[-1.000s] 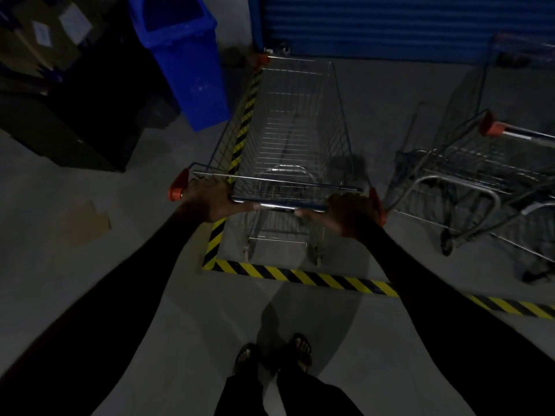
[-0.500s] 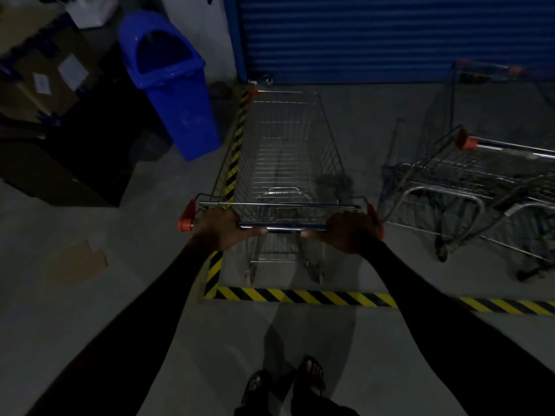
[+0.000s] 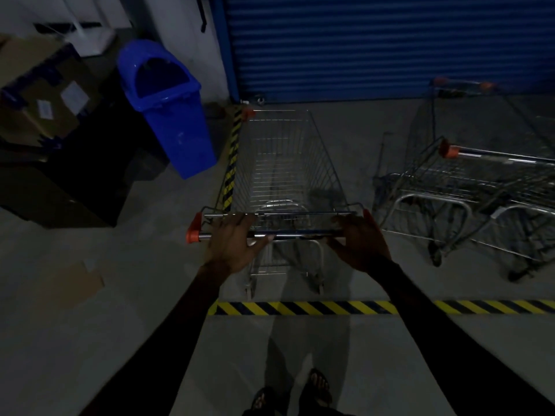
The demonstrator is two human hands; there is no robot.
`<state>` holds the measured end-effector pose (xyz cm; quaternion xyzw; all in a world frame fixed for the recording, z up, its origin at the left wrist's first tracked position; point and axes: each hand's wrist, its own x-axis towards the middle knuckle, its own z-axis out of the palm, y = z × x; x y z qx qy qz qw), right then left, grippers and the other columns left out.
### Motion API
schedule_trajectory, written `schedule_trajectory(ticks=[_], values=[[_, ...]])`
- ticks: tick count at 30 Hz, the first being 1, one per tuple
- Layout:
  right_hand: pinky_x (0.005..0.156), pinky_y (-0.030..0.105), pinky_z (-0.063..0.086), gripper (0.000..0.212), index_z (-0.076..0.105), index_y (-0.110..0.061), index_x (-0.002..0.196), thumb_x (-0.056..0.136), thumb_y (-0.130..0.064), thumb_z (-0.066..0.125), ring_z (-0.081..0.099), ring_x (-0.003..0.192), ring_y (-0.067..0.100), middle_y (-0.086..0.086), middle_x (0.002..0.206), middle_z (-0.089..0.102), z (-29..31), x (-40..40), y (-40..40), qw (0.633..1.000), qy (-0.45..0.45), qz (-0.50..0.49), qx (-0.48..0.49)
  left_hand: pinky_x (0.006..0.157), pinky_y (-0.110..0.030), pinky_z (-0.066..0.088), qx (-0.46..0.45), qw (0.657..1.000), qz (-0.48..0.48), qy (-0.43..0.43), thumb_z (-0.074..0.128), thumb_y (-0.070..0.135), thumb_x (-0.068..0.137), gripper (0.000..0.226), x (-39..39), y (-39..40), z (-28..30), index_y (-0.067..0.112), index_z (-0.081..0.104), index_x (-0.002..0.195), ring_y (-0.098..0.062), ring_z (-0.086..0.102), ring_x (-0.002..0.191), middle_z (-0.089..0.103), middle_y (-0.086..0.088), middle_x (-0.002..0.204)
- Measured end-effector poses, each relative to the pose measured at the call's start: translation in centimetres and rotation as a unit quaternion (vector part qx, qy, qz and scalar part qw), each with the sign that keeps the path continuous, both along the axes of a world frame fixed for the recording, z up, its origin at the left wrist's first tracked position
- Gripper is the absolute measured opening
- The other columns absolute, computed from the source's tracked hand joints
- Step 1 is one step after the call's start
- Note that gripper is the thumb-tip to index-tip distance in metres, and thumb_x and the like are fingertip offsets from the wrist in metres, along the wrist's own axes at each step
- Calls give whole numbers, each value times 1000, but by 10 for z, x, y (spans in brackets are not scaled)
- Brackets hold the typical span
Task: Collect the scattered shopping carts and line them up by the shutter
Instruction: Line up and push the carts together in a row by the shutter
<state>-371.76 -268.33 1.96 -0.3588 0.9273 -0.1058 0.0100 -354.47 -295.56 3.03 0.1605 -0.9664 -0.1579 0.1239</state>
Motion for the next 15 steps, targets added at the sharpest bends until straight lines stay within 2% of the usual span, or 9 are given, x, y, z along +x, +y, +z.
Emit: schedule_trajectory(ticks=[2, 4, 5, 7, 8, 10, 12, 15], values=[[116, 56, 40, 52, 64, -20, 135, 97, -55, 61, 44, 148, 34, 8, 138, 66, 5, 11, 9, 999, -2, -18, -49, 94, -48, 52, 5, 1000, -12, 22, 53, 70, 96, 62, 6, 13, -1, 18, 68, 125, -32, 64, 112, 69, -7, 119], [104, 56, 50, 49, 63, -19, 135, 98, -51, 61, 33, 156, 32, 8, 149, 57, 8, 26, 19, 994, 0, -32, -103, 91, -44, 52, 15, 998, -28, 47, 55, 61, 96, 53, 13, 30, -5, 17, 70, 122, -31, 65, 108, 69, -6, 117], [100, 53, 53, 47, 62, -20, 135, 98, -48, 63, 32, 156, 28, 7, 158, 49, 9, 33, 24, 992, -1, -39, -122, 91, -44, 53, 28, 997, -34, 59, 56, 57, 96, 50, 16, 39, -5, 17, 70, 123, -31, 65, 109, 69, -6, 118], [93, 45, 56, 44, 62, -21, 135, 97, -42, 69, 47, 145, 23, 3, 169, 34, 12, 52, 35, 985, -8, -58, -160, 89, -39, 53, 77, 994, -37, 74, 57, 52, 97, 46, 23, 55, -6, 17, 69, 125, -26, 64, 111, 70, -5, 121], [90, 42, 57, 45, 62, -20, 135, 98, -43, 69, 57, 134, 25, 3, 167, 39, 13, 64, 40, 981, -17, -76, -178, 87, -35, 52, 98, 991, -34, 81, 58, 49, 97, 44, 26, 62, -6, 18, 69, 126, -23, 64, 110, 70, -4, 120], [85, 45, 59, 51, 64, -15, 135, 100, -51, 60, 66, 117, 32, 9, 146, 59, 13, 89, 52, 971, -39, -114, -205, 83, -33, 49, 123, 988, -35, 83, 60, 46, 97, 39, 32, 78, -8, 18, 69, 121, -24, 64, 102, 72, -4, 111], [88, 47, 57, 50, 64, -13, 136, 102, -49, 61, 65, 114, 32, 10, 132, 64, 10, 113, 66, 961, -68, -160, -217, 82, -36, 51, 156, 983, -49, 79, 60, 45, 97, 37, 35, 94, -20, 18, 68, 120, -27, 66, 97, 71, -4, 107], [91, 40, 53, 44, 63, -14, 135, 102, -43, 66, 61, 115, 25, 6, 128, 64, 1, 144, 92, 947, -89, -210, -225, 92, -42, 58, 182, 979, -75, 59, 63, 47, 100, 37, 35, 123, -43, 22, 66, 127, -26, 67, 110, 69, -3, 120]])
